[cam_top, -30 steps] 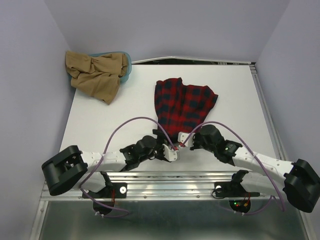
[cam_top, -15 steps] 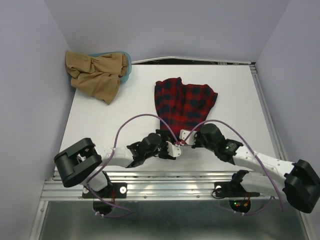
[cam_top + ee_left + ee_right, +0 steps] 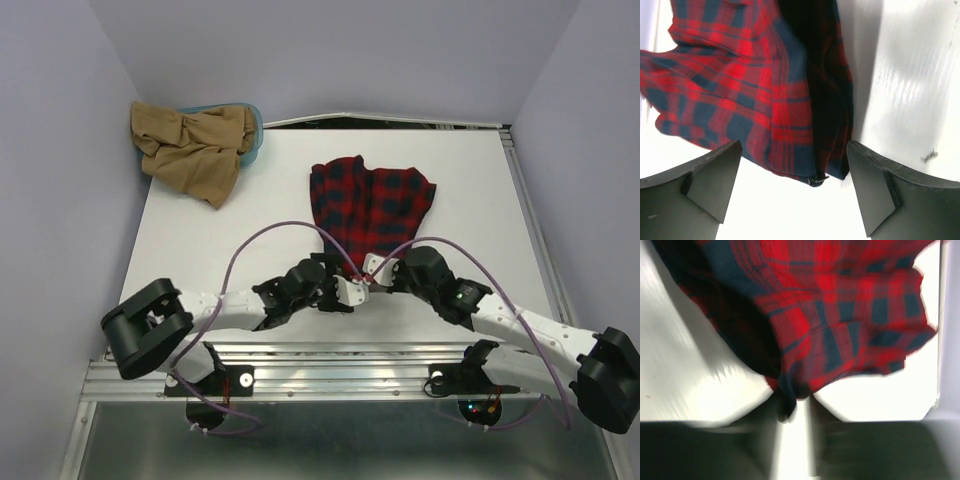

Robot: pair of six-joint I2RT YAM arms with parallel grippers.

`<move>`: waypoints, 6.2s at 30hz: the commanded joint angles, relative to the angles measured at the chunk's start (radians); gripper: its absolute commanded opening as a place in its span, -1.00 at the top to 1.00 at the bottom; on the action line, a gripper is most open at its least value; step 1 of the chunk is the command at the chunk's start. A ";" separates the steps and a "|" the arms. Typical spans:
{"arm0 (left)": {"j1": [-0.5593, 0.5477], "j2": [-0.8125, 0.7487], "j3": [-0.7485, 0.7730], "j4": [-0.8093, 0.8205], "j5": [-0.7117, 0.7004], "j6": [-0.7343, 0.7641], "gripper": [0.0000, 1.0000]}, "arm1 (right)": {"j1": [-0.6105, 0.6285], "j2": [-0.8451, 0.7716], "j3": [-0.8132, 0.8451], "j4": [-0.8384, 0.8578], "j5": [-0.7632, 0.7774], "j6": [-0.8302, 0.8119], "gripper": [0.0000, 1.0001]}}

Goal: Fold and stack the skirts
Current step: Fold the skirt

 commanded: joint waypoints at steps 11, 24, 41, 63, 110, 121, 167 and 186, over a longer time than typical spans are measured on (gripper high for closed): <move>0.031 -0.538 0.082 -0.531 0.053 -0.229 -0.97 | 0.046 -0.050 0.251 -0.327 -0.174 0.103 -1.00; 0.068 -0.503 -0.122 -0.359 0.103 0.338 -0.97 | -0.223 0.502 0.711 -0.397 -0.488 0.534 -0.46; 0.077 -0.084 -0.253 0.282 0.134 0.605 -0.97 | -0.274 0.934 0.825 -0.422 -0.516 0.550 -0.36; 0.011 0.130 -0.046 0.239 0.192 0.450 -0.91 | -0.274 1.038 0.848 -0.416 -0.557 0.611 -0.32; 0.045 0.003 0.077 -0.481 0.091 0.493 -0.95 | -0.274 1.064 0.844 -0.459 -0.605 0.573 -0.29; 0.074 0.241 0.200 -0.378 0.091 0.426 -0.75 | -0.274 1.087 0.848 -0.483 -0.642 0.571 -0.22; 0.095 0.075 0.775 -1.372 0.602 -0.143 1.00 | -0.478 1.297 1.444 -0.539 -0.803 0.663 -0.86; 0.302 0.281 1.142 -1.461 0.622 -0.140 1.00 | -0.356 1.155 1.072 -0.528 -0.984 0.475 -0.08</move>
